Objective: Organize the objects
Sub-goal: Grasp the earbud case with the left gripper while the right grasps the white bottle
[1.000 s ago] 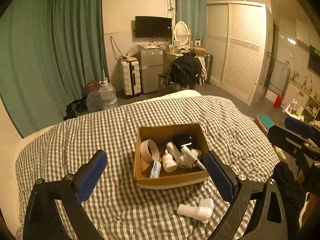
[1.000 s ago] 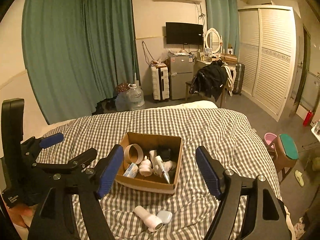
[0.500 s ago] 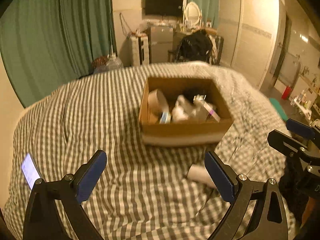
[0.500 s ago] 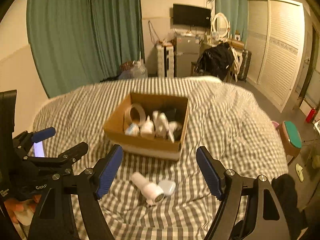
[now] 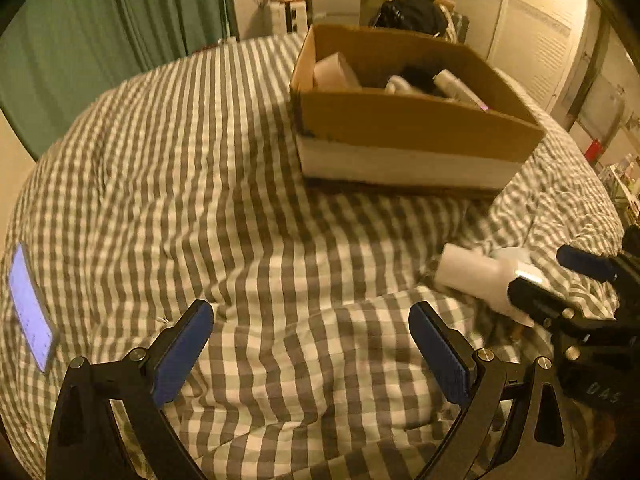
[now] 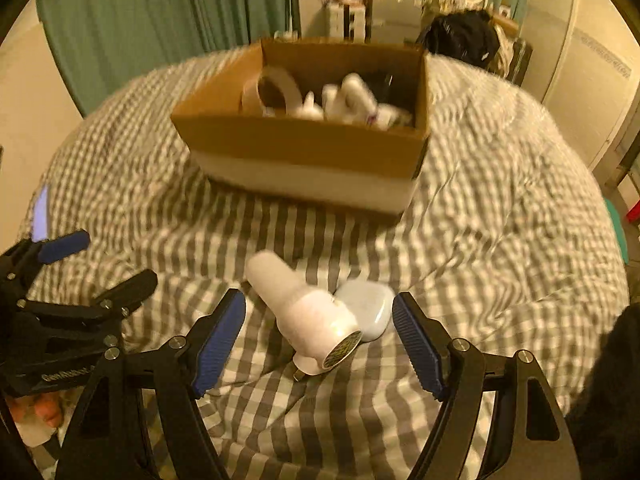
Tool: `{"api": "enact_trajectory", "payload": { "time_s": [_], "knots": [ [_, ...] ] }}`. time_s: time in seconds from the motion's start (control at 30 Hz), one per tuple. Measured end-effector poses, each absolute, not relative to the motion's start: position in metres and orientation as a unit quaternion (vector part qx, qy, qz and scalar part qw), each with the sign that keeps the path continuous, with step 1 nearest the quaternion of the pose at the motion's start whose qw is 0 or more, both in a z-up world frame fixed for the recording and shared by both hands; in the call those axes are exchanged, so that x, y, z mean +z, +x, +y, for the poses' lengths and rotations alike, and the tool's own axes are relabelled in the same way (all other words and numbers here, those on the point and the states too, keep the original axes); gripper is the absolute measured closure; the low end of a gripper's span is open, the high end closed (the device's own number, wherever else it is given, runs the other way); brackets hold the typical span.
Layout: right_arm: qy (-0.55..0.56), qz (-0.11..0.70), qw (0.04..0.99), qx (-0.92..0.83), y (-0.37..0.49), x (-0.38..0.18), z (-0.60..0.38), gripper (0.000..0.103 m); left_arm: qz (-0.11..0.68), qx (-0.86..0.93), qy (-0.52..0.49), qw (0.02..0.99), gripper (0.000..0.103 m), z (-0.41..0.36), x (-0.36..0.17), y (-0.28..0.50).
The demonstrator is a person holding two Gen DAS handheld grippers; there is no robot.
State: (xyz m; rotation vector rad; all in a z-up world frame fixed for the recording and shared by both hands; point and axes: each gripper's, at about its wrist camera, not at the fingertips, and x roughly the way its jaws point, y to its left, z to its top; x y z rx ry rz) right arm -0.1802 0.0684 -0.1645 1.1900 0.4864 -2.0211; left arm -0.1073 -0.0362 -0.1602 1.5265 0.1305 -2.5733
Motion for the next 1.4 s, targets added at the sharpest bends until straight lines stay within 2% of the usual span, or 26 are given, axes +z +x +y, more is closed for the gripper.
{"api": "enact_trajectory", "payload": {
  "time_s": [0.13,0.2,0.27,0.4,0.67,0.9,1.07,1.3,1.37,1.4],
  "knots": [
    [0.489,0.200,0.368,-0.765,-0.186,-0.184,0.059,0.027,0.057,-0.845,0.526,0.076,0.002,-0.040,-0.171,-0.113],
    [0.500,0.206,0.371,-0.755,-0.188,-0.192,0.056,0.032,0.062,-0.841,0.533,0.075,0.002,-0.040,-0.176,-0.116],
    [0.508,0.215,0.370,-0.748,-0.188,-0.200,0.053,0.041,0.063,-0.837,0.538,0.074,0.002,-0.040,-0.178,-0.118],
    [0.509,0.221,0.366,-0.747,-0.188,-0.205,0.054,0.047,0.060,-0.835,0.542,0.074,0.002,-0.036,-0.180,-0.119],
    [0.478,0.173,0.361,-0.782,-0.196,-0.167,0.087,0.048,0.062,-0.840,0.537,0.055,0.002,-0.013,-0.168,-0.128],
    [0.462,0.133,0.318,-0.817,-0.229,-0.136,0.132,0.048,0.036,-0.846,0.532,0.005,0.002,0.044,-0.159,-0.148],
    [0.473,0.108,0.295,-0.823,-0.246,-0.142,0.155,0.048,0.022,-0.843,0.535,-0.040,0.002,0.085,-0.167,-0.164],
    [0.493,0.091,0.280,-0.819,-0.268,-0.160,0.176,0.048,-0.020,-0.821,0.569,-0.054,0.003,0.121,-0.196,-0.185],
    [0.498,0.086,0.279,-0.817,-0.271,-0.166,0.178,0.048,-0.017,-0.816,0.574,-0.063,0.008,0.125,-0.200,-0.190],
    [0.501,0.083,0.279,-0.815,-0.273,-0.168,0.179,0.048,-0.007,-0.813,0.578,-0.072,0.014,0.125,-0.203,-0.192]
  ]
}}
